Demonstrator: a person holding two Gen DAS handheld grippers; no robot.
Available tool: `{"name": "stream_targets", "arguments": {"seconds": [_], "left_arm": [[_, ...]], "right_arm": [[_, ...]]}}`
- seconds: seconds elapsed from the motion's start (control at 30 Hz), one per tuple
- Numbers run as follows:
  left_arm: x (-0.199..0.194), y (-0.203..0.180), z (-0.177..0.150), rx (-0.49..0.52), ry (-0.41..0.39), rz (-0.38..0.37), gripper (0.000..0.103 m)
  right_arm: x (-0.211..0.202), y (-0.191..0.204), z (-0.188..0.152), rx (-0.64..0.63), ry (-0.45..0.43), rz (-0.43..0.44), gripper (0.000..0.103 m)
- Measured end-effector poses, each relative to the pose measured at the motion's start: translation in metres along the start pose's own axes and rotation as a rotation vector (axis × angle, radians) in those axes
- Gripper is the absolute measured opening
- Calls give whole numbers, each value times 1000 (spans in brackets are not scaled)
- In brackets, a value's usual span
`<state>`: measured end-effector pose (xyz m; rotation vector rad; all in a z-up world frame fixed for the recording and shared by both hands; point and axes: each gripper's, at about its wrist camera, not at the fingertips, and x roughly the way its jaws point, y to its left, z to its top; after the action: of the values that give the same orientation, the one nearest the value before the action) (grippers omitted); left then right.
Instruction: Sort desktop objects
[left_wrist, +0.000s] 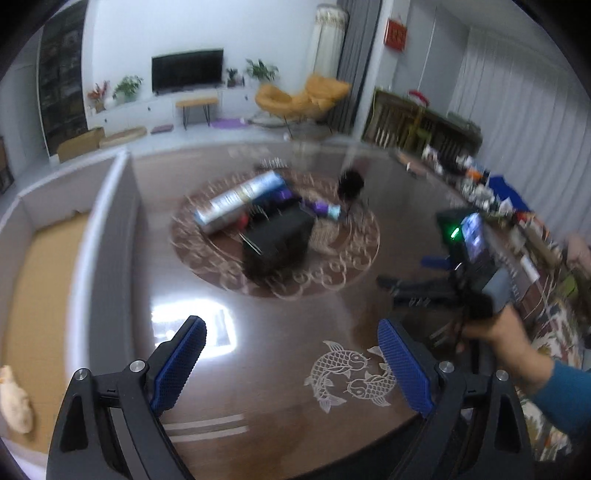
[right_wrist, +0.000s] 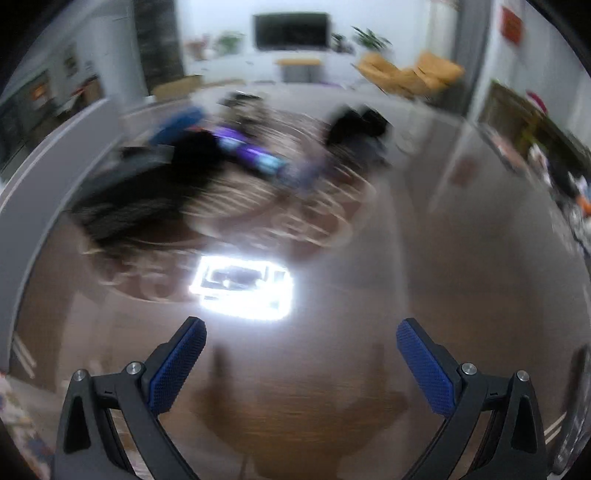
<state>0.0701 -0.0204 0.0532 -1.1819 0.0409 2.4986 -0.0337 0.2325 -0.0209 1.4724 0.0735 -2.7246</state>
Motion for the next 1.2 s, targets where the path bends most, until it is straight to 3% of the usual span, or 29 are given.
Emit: {"name": "stream_targets", "arguments": {"seconds": [0.17, 0.4, 0.6, 1.2], "left_arm": [[78, 12, -5, -51, 104, 50, 95], [139, 37, 2, -60, 104, 207, 95], [154, 50, 17, -71, 93, 221, 103], [146, 52, 16, -75, 81, 223, 103]], "right_arm": [[12, -25, -4, 51, -8, -24, 103], [28, -26, 9, 80, -40, -49, 103], [38, -25, 25, 98, -40, -61, 103], [35, -27, 24, 98, -39, -60, 103]]}}
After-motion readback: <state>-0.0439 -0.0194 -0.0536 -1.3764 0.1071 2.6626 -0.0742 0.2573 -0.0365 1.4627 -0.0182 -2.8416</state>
